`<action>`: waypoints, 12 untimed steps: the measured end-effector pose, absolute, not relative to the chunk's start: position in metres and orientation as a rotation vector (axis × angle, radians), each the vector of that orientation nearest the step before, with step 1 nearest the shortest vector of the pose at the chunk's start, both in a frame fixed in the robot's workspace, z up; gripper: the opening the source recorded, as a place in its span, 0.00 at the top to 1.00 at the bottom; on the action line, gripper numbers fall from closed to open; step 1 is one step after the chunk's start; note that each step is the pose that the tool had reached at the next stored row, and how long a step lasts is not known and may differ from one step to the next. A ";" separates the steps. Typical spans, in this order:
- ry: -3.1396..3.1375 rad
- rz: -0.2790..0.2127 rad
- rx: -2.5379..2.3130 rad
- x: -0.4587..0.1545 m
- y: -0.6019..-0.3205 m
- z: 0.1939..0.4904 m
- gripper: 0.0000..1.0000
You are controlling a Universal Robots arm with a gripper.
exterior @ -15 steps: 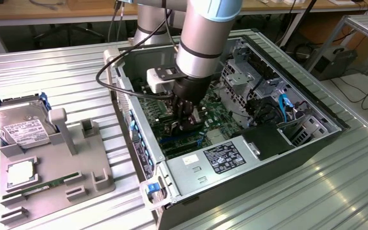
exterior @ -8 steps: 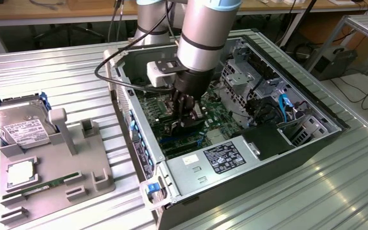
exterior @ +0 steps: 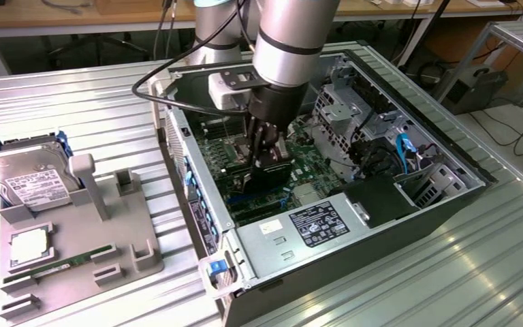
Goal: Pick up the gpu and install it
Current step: 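Insert the gpu into the slot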
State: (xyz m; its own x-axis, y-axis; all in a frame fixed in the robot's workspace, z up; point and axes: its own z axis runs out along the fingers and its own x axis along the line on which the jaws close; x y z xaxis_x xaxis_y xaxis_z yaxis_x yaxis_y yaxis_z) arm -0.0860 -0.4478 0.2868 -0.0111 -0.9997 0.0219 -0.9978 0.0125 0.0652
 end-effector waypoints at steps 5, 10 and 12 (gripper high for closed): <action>-2.191 -0.042 2.165 -0.088 -0.445 0.284 0.89; -2.192 -0.038 2.166 -0.089 -0.441 0.278 0.89; -2.191 -0.037 2.165 -0.089 -0.441 0.277 0.89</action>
State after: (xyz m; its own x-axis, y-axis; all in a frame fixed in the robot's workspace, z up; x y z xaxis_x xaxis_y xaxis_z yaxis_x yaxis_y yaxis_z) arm -0.0887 -0.4407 0.2768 -0.0111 -0.9996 0.0264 -0.9981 0.0127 0.0595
